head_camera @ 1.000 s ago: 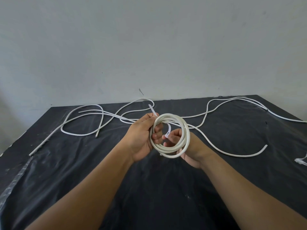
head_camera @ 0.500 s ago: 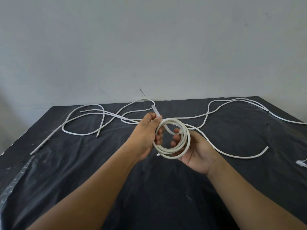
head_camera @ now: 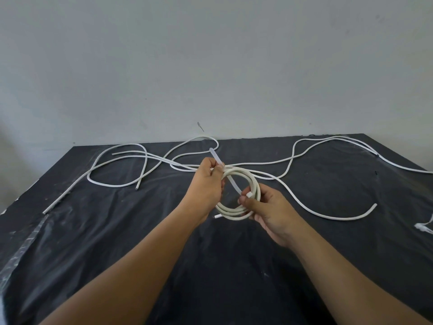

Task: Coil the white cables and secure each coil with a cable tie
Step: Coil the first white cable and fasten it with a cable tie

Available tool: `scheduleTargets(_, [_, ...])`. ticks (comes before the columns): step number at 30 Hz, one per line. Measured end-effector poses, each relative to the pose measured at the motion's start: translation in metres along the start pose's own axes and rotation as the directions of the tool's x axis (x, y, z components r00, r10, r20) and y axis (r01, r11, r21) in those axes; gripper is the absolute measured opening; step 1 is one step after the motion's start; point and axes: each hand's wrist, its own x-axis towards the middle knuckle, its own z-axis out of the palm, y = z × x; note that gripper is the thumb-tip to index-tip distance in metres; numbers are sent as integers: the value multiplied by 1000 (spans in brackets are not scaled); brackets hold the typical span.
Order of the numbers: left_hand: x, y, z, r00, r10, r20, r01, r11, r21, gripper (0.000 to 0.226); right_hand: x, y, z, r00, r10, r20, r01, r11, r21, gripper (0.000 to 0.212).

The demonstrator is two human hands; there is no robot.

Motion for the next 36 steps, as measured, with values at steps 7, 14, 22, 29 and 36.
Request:
scheduleTargets(7, [0, 1, 5, 1000, -11, 2, 11, 1000, 1, 18, -2, 6, 10, 927, -249, -280, 190, 957, -220, 34])
scheduleTargets(14, [-3, -1, 3, 999, -36, 23, 38, 998, -54, 16, -8, 5, 5, 821, -549, -159, 354, 707, -612, 19])
scheduleTargets(22, [-5, -2, 7, 996, -94, 8, 95, 986, -138, 15, -4, 5, 4, 714, -688, -133, 399, 555, -730, 25])
scheduleTargets(29, [-5, -5, 8, 989, -147, -22, 141, 975, -172, 15, 1, 3, -2, 713, -701, -3, 379, 389, -839, 6])
scheduleTargets(36, [-1, -7, 2, 990, -132, -54, 125, 984, -126, 15, 0, 0, -2, 717, -682, 144, 407, 242, -881, 5])
